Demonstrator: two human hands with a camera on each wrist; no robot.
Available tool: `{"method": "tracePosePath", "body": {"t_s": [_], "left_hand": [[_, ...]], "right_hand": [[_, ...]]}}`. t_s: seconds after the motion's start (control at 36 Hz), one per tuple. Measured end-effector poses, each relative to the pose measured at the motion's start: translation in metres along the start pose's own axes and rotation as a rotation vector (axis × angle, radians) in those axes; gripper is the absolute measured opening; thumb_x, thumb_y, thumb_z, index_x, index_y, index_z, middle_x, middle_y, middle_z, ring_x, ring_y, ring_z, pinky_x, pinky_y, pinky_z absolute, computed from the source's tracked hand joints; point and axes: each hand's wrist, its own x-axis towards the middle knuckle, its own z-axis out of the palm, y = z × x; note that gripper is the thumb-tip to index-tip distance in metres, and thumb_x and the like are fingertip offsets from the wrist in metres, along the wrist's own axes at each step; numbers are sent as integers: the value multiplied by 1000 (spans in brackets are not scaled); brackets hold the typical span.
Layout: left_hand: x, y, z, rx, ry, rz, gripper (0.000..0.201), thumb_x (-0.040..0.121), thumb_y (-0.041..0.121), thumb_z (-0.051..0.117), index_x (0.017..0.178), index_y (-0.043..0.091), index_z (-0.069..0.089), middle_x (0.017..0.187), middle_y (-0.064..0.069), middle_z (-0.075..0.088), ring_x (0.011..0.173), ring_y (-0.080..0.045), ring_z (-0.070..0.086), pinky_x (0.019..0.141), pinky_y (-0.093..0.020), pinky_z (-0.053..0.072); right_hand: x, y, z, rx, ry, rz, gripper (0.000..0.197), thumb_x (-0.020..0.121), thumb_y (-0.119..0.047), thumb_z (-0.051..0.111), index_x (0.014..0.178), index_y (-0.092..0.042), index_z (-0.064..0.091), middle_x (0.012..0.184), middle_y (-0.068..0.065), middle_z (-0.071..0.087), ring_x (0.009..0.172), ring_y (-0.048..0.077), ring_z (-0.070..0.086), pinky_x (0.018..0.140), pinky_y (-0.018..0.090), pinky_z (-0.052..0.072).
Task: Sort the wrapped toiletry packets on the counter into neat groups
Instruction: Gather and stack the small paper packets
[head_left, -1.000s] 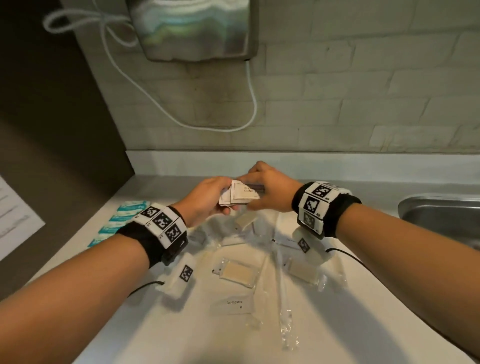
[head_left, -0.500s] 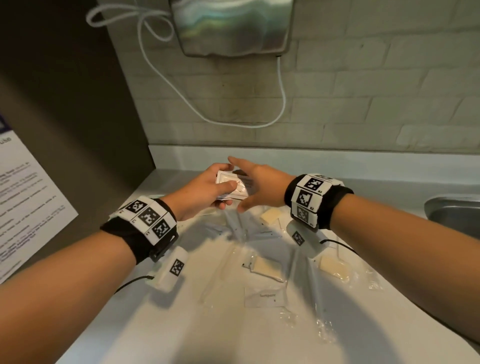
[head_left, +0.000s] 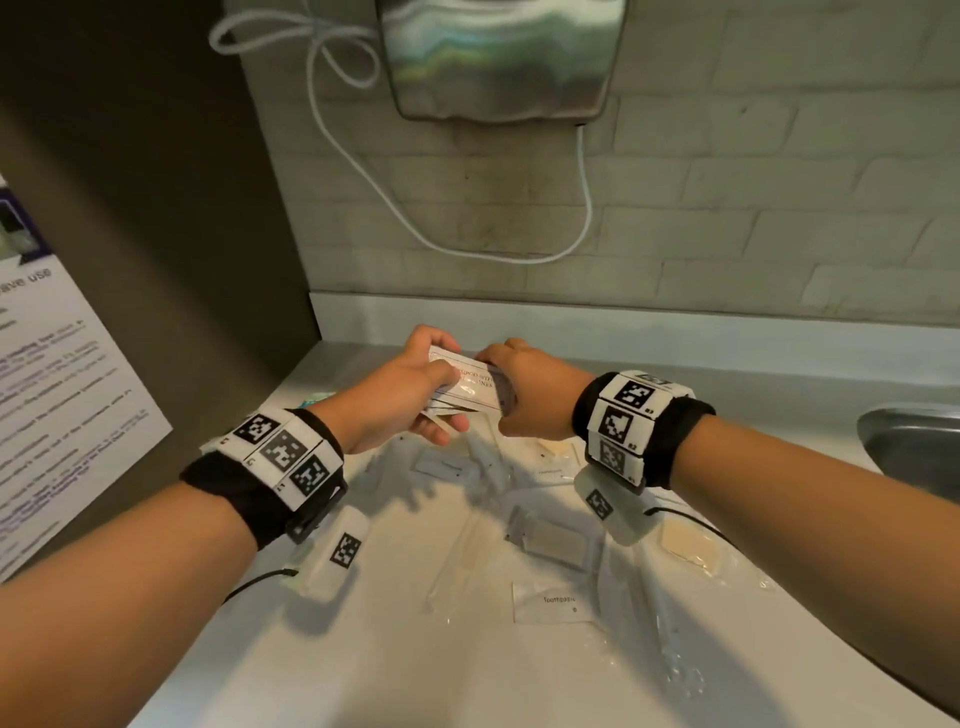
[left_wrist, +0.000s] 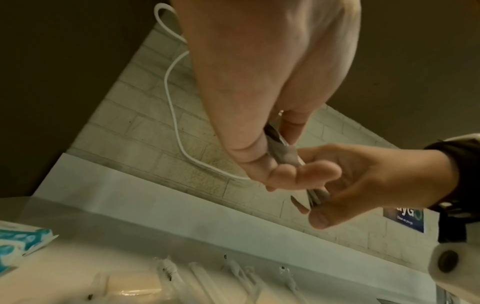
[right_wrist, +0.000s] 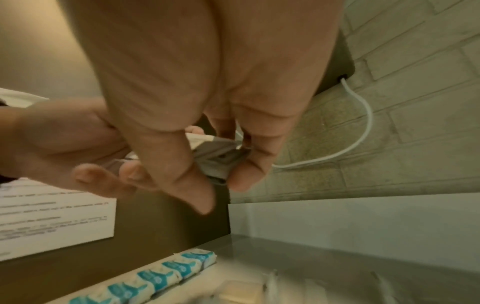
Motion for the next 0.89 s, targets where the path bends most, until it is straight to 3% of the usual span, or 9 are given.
{"method": "tracePosePath", "body": {"t_s": [0.11,0.19,0.33,0.42,0.47,0.56,0.61,0.75,0.89], "left_hand": [[-5,-2,1,80,-19,-10,28,96,6,40,118,23,34,101,-17,60,57,-17,60,41,-24,41],[-10,-9,-3,156,-97,-49,46,91,3,52,123,28,31,102,-14,60,65,-15,61,46,-26,44],[-13,-21,-17,531,-87,132,87,68,22,87,134,44,33,116,2,48,89,-13,61,58,-22,50],[-9,-22,-21,717,43,266,82,69,27,87,136,38,43,121,8,46,106,-11,54,80,-21,46],[-6,-21,-27,774,84,303,72,72,23,85,135,30,51,115,7,51,106,-13,55,83,-24,45],[-6,-20,-39,687,87,270,58,74,17,84,126,28,61,101,5,52,88,-13,60,55,-28,53],[-7,-23,-49,580,95,256,56,75,11,82,126,24,62,100,2,53,78,-13,61,47,-23,51],[-11,-33,-75,415,156,230,58,78,7,79,132,16,60,105,-1,55,85,-15,65,57,-25,57],[-17,-42,-99,307,236,196,58,79,3,77,133,15,58,112,-2,56,100,-19,64,66,-27,60]], "right_hand": [[7,-13,11,13,-40,31,44,78,-12,67,115,-8,45,98,5,49,82,23,53,66,30,42],[8,-16,19,-23,-106,49,40,79,-20,67,109,-12,40,91,2,55,79,23,56,62,30,44],[11,-20,22,-67,-138,22,68,79,-35,71,131,-11,34,108,6,65,84,23,61,68,31,51],[16,-22,21,-40,-147,35,69,78,-29,72,133,-11,36,112,8,65,94,25,64,75,32,53],[22,-24,21,2,-133,37,66,76,-25,75,130,-12,41,113,6,63,93,21,61,73,29,49],[34,-27,22,60,-124,37,61,72,-20,79,121,-11,45,112,7,63,88,20,57,73,29,48],[45,-27,21,84,-131,35,63,70,-18,80,121,-10,44,111,8,64,87,21,57,71,30,48],[72,-26,18,128,-205,8,68,66,-19,86,121,-12,46,101,0,59,86,18,57,62,23,45],[111,-13,27,86,-352,107,82,61,-19,88,130,-17,44,124,1,57,101,21,58,84,30,49]]}}
